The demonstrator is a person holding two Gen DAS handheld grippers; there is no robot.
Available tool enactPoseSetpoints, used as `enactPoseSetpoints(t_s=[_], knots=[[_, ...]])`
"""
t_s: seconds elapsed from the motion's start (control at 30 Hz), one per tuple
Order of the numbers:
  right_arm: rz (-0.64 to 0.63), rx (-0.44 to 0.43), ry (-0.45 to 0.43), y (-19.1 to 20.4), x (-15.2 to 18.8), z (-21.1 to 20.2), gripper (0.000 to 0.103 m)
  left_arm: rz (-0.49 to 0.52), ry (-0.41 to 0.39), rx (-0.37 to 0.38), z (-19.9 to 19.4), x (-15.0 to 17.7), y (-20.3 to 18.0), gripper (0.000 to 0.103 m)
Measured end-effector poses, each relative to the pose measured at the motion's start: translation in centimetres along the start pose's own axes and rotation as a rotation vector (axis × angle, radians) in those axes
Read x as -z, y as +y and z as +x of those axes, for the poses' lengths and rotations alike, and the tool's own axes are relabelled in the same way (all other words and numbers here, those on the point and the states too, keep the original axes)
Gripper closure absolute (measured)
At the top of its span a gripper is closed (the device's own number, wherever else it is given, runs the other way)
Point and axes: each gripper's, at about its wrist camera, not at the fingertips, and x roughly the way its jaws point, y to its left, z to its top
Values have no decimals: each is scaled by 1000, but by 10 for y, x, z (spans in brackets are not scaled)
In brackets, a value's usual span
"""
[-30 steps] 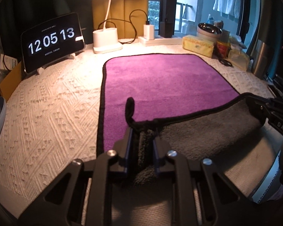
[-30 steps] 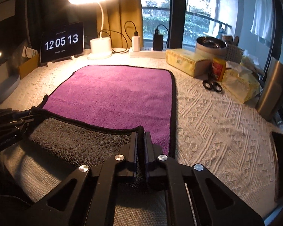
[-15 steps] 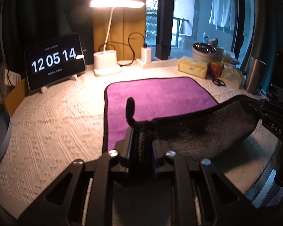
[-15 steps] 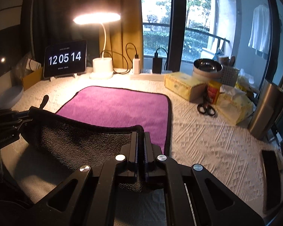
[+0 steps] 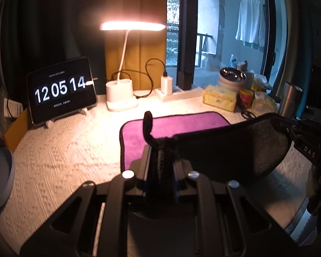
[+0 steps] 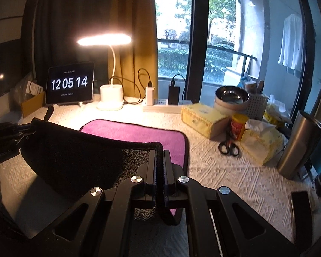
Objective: Fold towel
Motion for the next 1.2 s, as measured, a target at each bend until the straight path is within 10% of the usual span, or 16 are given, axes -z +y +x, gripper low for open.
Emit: enactPoseSetpoints(t_s=[1.2], knots=[[-12, 14, -95, -18, -47, 70, 97, -11, -85, -19, 62, -57, 19, 85]])
